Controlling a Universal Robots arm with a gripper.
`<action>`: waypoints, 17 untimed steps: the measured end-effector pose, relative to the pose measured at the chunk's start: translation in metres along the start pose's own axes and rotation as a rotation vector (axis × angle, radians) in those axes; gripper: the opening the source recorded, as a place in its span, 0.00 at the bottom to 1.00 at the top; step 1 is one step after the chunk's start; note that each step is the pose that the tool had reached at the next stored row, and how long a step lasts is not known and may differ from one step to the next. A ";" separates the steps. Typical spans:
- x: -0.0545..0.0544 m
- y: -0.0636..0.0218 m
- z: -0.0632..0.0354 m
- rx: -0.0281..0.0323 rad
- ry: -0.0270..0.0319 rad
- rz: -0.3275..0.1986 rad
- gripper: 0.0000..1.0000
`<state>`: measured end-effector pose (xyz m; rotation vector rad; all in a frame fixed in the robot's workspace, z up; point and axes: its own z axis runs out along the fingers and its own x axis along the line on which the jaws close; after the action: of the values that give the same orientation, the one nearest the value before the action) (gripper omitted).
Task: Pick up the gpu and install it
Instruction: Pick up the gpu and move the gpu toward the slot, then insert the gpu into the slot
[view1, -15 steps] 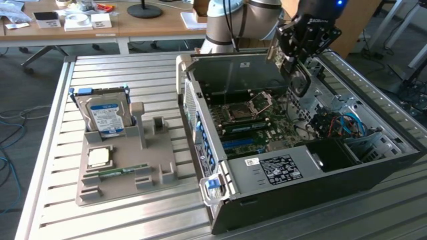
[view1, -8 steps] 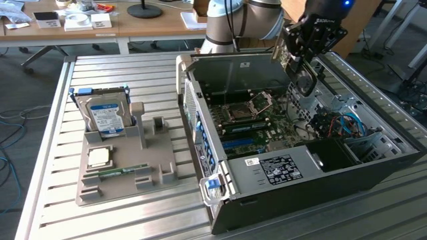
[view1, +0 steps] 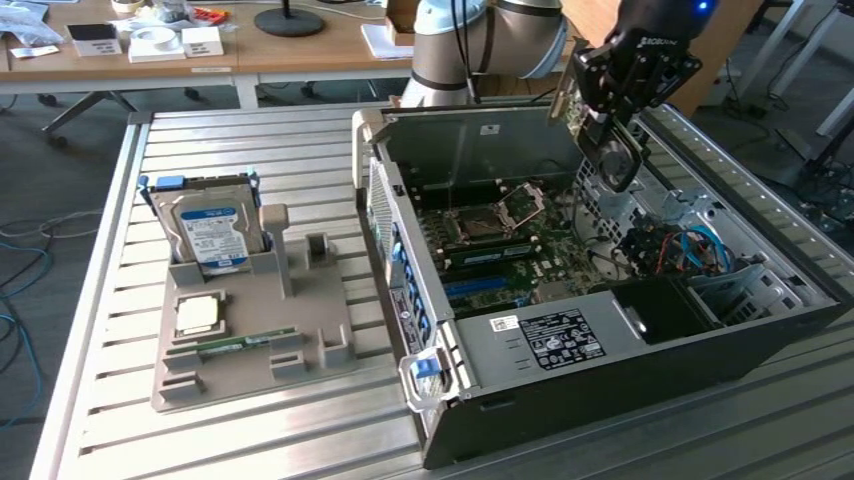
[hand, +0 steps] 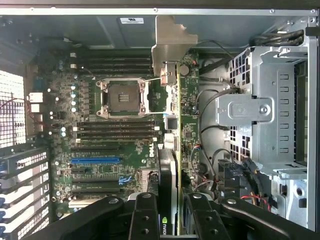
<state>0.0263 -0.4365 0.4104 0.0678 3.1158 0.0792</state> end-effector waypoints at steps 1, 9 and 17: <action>0.000 -0.0002 0.0000 0.0000 0.0000 0.000 0.27; -0.001 -0.0023 -0.0001 0.0004 0.0000 0.000 0.27; -0.001 -0.0023 -0.0001 0.0004 0.0000 0.000 0.27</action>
<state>0.0270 -0.4389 0.4104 0.0677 3.1157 0.0787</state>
